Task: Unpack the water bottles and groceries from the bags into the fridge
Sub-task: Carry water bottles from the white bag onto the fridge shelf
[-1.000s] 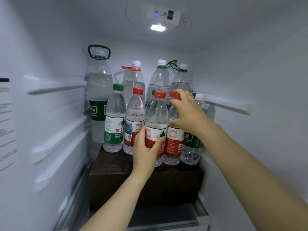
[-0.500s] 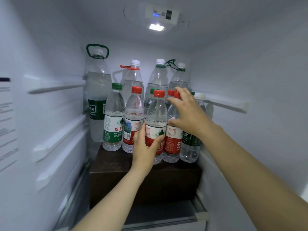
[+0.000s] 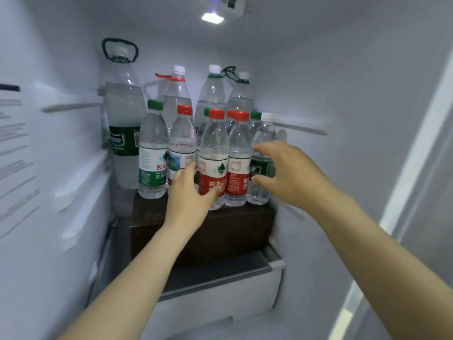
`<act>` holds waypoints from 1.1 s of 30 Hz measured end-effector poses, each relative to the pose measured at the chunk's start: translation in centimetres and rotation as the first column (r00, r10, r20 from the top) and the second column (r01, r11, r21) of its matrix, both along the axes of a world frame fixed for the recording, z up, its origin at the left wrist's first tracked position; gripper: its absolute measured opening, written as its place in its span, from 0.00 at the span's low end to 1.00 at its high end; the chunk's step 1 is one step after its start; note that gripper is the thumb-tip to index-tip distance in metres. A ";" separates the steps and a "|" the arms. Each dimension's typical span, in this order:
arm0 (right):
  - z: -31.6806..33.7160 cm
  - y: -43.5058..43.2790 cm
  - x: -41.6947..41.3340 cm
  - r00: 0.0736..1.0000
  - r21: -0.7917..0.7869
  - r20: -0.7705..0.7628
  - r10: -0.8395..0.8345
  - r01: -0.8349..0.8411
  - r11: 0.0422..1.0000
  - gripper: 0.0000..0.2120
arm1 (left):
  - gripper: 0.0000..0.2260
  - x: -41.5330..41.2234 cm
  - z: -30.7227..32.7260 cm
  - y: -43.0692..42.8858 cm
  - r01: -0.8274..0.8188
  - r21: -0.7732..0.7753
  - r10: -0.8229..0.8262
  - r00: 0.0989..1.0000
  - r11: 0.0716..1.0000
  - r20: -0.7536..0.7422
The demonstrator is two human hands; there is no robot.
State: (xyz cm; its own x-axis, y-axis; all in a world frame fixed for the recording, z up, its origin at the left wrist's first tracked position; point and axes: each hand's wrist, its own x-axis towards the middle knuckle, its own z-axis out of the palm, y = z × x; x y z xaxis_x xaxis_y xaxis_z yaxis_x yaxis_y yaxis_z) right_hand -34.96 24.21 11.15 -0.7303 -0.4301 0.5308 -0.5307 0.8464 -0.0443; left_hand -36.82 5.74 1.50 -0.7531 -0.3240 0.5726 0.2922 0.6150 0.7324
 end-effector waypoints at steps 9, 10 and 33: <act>-11.4 2.2 6.8 0.950 0.123 0.247 -0.192 0.166 0.978 0.24 | 0.28 9.0 -6.9 1.7 0.324 -0.302 -0.265 0.939 0.896 0.218; -12.9 2.3 7.5 0.943 0.114 0.269 -0.196 0.170 0.979 0.24 | 0.27 9.6 -8.1 1.9 0.342 -0.293 -0.280 0.931 0.893 0.234; -30.2 18.3 30.0 0.578 0.019 0.683 -0.446 0.596 0.802 0.25 | 0.22 23.9 -22.7 19.1 0.797 -0.193 -0.517 0.534 0.572 0.669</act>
State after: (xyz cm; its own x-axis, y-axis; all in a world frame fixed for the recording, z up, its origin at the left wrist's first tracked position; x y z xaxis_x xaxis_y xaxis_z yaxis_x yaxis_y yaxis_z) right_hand -4.99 42.46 -19.07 -0.9742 0.1911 -0.1201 0.2229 0.8983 -0.3787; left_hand -12.91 24.84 -21.20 -0.8221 0.5685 -0.0307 0.4388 0.6670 0.6021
